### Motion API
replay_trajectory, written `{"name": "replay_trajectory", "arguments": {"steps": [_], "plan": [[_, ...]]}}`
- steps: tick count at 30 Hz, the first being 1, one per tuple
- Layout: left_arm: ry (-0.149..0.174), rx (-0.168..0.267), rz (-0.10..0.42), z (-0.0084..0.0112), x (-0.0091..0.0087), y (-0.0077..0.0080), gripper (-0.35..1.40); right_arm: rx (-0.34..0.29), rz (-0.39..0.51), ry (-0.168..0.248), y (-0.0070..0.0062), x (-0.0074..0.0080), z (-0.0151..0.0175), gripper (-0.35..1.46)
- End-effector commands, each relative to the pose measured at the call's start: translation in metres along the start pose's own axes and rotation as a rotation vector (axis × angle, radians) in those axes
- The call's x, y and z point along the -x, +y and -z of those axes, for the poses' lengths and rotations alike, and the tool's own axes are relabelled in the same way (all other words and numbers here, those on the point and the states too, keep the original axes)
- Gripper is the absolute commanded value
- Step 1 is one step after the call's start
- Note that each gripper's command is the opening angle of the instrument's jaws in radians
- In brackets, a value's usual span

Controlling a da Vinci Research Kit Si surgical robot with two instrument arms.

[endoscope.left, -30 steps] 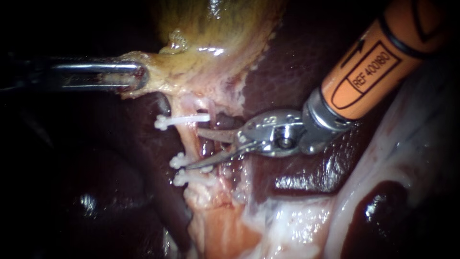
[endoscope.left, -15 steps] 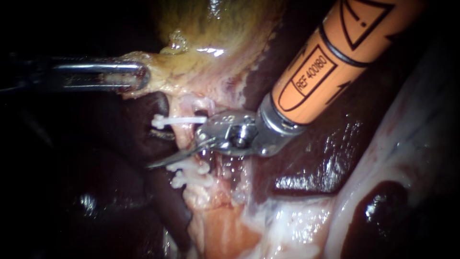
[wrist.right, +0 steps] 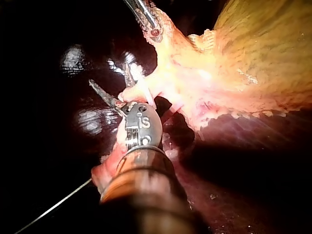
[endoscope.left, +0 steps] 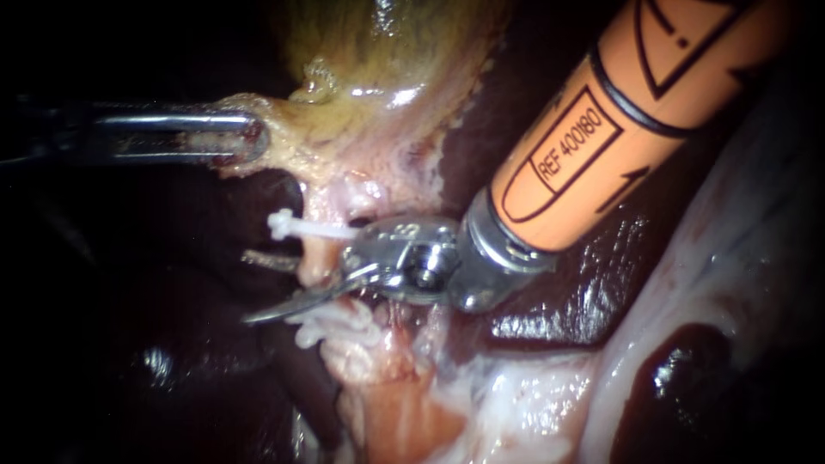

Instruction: Go to the cutting position left tube

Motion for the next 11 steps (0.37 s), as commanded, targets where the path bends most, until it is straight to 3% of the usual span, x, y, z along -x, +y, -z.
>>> {"name": "replay_trajectory", "arguments": {"steps": [1, 11], "plan": [[0.000, 0.001, 0.000, 0.0000, 0.0000, 0.0000, -0.35, -0.001, 0.000, 0.002, 0.0000, 0.0000, 0.0000, 1.43], [0.000, 0.001, 0.000, 0.0000, 0.0000, 0.0000, -0.35, -0.004, -0.005, 0.000, 0.0003, 0.0002, 0.0001, 1.43]]}}
